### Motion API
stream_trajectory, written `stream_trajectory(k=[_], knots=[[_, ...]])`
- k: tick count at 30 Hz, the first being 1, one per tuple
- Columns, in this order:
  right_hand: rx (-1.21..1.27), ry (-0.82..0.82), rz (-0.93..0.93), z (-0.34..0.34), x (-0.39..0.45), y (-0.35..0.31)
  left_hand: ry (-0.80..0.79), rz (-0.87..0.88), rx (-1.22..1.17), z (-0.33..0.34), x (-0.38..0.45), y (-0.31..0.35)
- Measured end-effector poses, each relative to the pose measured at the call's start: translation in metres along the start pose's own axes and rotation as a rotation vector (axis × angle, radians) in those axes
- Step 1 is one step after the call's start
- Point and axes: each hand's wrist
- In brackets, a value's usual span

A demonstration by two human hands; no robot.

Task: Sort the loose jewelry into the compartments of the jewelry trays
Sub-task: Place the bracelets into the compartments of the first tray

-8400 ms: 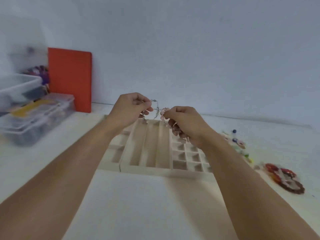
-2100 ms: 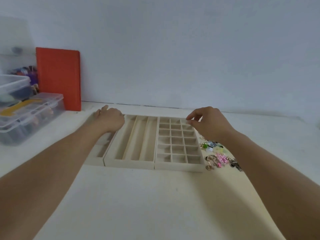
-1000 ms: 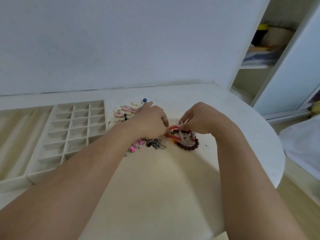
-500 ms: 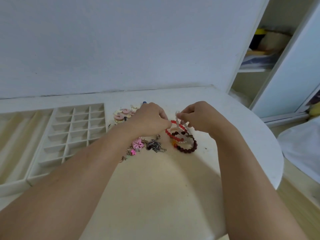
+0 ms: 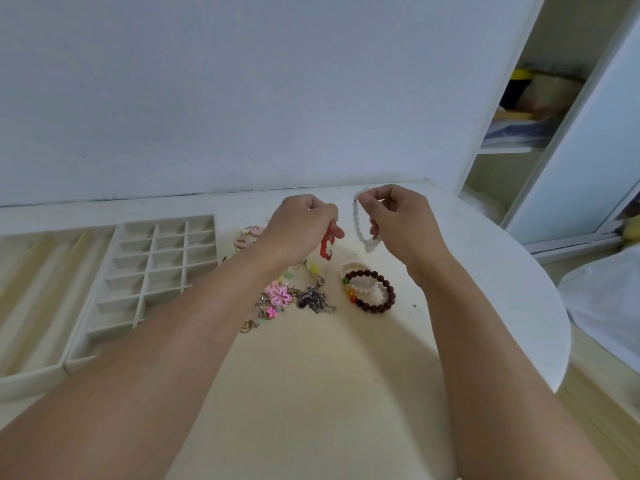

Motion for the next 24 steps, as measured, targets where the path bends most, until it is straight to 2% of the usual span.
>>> stream_trajectory(k=[7, 12, 17, 21, 24], knots=[[0.165, -0.105, -0.112, 0.009, -0.006, -0.007, 0.165, 0.074, -0.111, -0.013, -0.003, 0.004], [0.198, -0.162, -0.175, 0.028, -0.019, -0.018, 0.048, 0.111, 0.004, -0.043, -0.027, -0.003], [0.232, -0.306, -0.202, 0.068, -0.043, -0.044, -0.047, 0.079, 0.053, -0.098, -0.068, -0.010], [0.207, -0.420, -0.223, 0.106, -0.053, -0.080, 0.038, 0.097, 0.064, -0.144, -0.101, -0.020], [0.268, -0.587, -0.140, 0.136, -0.056, -0.104, 0.122, 0.112, 0.076, -0.180, -0.123, -0.029]])
Point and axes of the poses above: each hand's wrist, its own x-axis towards the middle knuckle, its own z-axis out of the palm, y = z × x, and after that the axes turned 4 degrees about -y, right-handed
